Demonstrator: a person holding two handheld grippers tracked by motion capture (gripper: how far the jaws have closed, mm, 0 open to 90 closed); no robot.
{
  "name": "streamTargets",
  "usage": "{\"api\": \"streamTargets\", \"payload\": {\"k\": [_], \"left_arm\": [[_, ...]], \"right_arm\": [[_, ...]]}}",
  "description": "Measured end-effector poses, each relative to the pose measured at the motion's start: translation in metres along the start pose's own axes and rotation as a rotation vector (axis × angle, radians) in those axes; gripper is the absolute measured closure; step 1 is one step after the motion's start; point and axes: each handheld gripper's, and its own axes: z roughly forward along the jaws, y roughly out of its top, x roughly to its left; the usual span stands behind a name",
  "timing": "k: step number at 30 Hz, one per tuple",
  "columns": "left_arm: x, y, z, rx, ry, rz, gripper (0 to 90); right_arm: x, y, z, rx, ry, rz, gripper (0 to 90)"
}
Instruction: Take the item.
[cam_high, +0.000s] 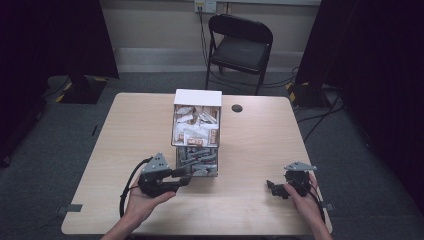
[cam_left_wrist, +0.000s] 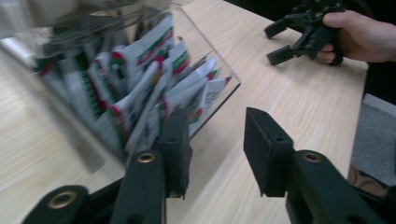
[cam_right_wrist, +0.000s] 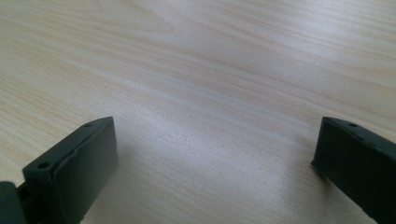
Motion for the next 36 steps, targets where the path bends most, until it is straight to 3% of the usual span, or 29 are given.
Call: {"api": "streamTargets", "payload": {"k": [5, 11, 17, 19, 25, 31, 36], "left_arm": [[-0.001, 0.005, 0.013, -0.004, 0.007, 0.013, 64.9], [0.006, 0.007, 0.024, -0.010, -0.009, -0.005, 68.7], [0.008, 0.011, 0.038, 0.011, 0.018, 0.022, 72.9], [0.010, 0.011, 0.042, -0.016, -0.013, 0.014, 75.5], [0.009, 0.009, 0.045, 0.018, 0.004, 0.021, 78.6], [0.012, 0.002, 0.044, 0.009, 0.001, 0.035, 79.7], [0.014, -0.001, 0.044, -0.008, -0.017, 0.014, 80.8]], "right_arm": [[0.000, 0.000, 0.000, 0.000, 0.000, 0.000, 0.0], [0.000, 0.000, 0.000, 0.000, 0.000, 0.000, 0.0], [0.000, 0.000, 0.000, 0.000, 0.000, 0.000, 0.0], [0.000, 0.000, 0.000, 0.000, 0.000, -0.001, 0.0], [0.000, 0.000, 0.000, -0.001, 0.002, -0.002, 0.0], [0.000, 0.000, 0.000, 0.000, 0.001, -0.001, 0.0], [0.000, 0.000, 0.000, -0.001, 0.001, -0.001, 0.0]]}}
